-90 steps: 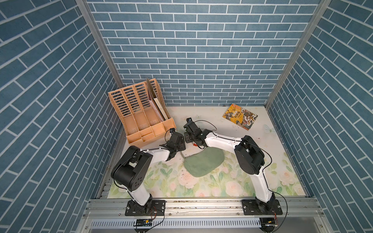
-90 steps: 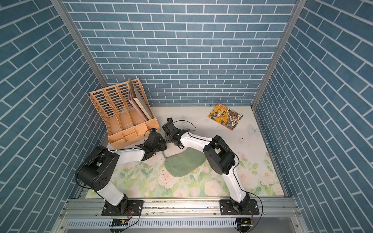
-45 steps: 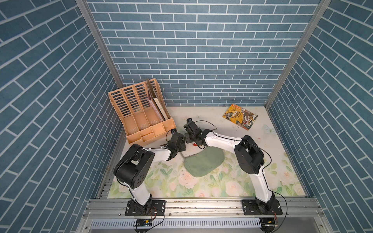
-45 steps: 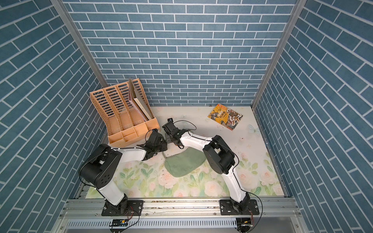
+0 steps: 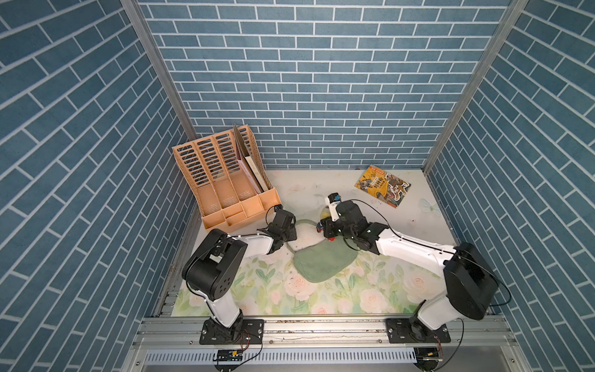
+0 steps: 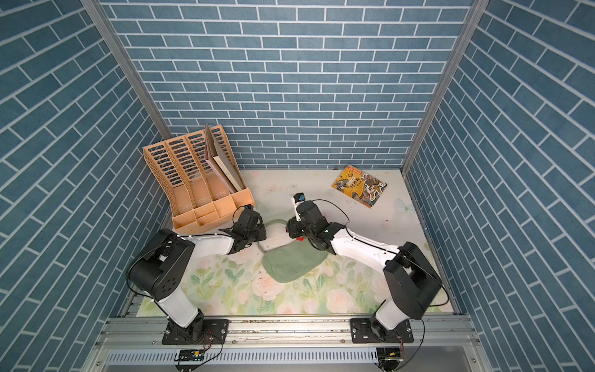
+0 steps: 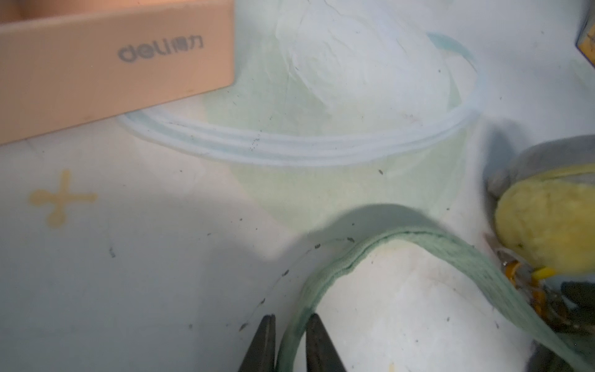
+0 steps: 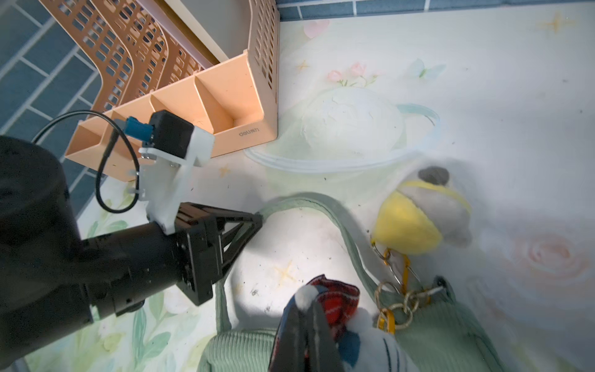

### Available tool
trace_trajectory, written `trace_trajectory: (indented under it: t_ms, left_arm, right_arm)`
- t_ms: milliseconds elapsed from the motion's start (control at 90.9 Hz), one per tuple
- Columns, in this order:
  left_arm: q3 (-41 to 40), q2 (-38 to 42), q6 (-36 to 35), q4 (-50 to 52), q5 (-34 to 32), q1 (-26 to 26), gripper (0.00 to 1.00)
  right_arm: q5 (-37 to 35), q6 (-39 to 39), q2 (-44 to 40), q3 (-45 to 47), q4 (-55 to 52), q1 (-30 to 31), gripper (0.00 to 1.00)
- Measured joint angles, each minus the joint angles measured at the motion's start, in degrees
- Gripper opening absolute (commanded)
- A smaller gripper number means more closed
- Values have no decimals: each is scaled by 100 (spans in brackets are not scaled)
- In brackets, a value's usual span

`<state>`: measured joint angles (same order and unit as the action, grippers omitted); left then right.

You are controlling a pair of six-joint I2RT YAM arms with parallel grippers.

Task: Remove the decoration from the bag
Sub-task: Pick up the bag from the center of the board.

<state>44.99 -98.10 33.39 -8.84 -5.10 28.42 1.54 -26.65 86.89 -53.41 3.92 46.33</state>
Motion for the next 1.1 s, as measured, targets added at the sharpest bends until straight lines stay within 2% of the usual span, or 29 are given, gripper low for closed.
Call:
trace_trajectory:
  t_ms: [110,242,418,572,737,957,1100]
  left_arm:
    - [13,264,-63,125,9,0,16]
    - [11,1084,-299,146,39,33,14]
    - [35,2251,-841,39,149,138,13]
    - [402,2669,-1316,190,393,162,13]
    - [804,2907,-1676,350,699,214,12]
    - [898,3106,-1880,549,949,273,12]
    - [898,3158,-1978,710,992,282,12]
  right_arm:
    - [313,11,-369,772,297,-162,29]
    - [474,157,-752,1298,350,-299,42]
    - [470,796,-1169,977,575,-444,56]
    - [433,1574,-1141,623,1121,-461,62]
    - [702,2293,-780,564,1676,-461,65]
    - [1023,2820,258,-155,1867,-461,65]
    - [1215,2909,903,-671,2061,-461,57]
